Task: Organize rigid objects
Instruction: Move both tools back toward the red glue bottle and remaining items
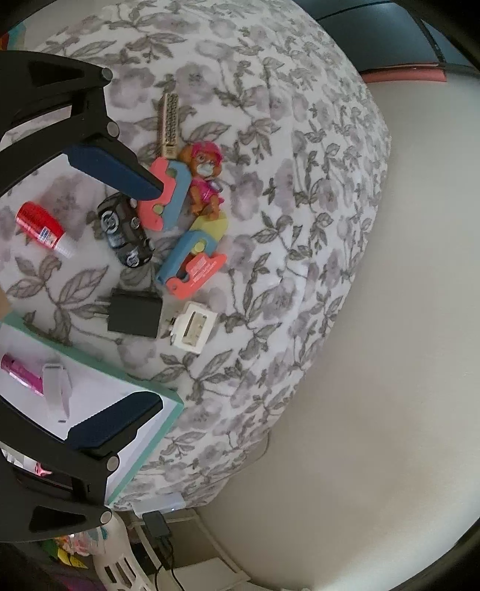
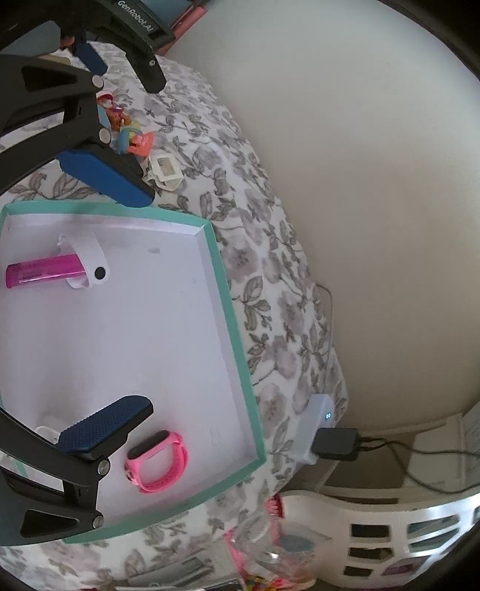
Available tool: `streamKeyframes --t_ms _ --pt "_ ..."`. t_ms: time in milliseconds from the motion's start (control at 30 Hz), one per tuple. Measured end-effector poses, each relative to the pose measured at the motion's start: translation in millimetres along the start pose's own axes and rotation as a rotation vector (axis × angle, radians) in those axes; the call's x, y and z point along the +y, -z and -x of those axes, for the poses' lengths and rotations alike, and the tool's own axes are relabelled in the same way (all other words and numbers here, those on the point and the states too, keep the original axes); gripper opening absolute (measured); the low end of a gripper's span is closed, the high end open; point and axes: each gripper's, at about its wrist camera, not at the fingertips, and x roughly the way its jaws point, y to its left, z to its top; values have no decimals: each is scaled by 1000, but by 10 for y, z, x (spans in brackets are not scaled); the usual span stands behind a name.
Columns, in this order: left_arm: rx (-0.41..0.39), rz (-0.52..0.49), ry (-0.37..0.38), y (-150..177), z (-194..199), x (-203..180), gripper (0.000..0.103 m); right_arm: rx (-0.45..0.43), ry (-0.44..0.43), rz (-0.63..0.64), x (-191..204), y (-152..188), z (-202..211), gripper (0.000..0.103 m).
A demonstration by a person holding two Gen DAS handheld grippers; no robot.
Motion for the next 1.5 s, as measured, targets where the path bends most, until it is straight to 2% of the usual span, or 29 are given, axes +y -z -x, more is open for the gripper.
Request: streamKeyframes --t_ms 267,433,533,633,733,833,933,1033,1100,1200,1400,1500 --pt "-147 -4 -70 -170 238 226 103 -115 -17 159 466 8 145 103" --pt "-174 26 -70 -306 328 532 103 -104 -69 244 820 93 101 103" --pt "-177 22 -118 -342 286 808 103 -71 -124 308 1069 206 72 103" --pt "-126 54 -161 -334 134 1165 103 -7 -170 373 1307 356 -7 103" --pt "-45 66 -211 -277 -62 1460 103 102 -225 430 1527 551 -146 103" --pt "-2 49 -238 -190 -167 1600 103 174 -227 494 1674 740 -242 103" --pt "36 38 -240 -144 -252 1696 103 250 -229 501 1724 888 -333 103" --pt "53 32 -227 -112 -297 1742 103 300 -229 504 1736 971 -407 101" --pt "70 14 -212 -102 -332 1741 103 321 -217 525 1755 1036 -448 95" --pt "120 -4 -177 -74 -442 1731 103 350 -207 544 1782 1103 -491 92" --pt "159 -23 -179 -67 -610 1658 103 391 -183 552 1762 1157 -581 80" --pt "172 -17 -182 -76 -702 1631 103 409 -178 554 1750 1186 -610 79"
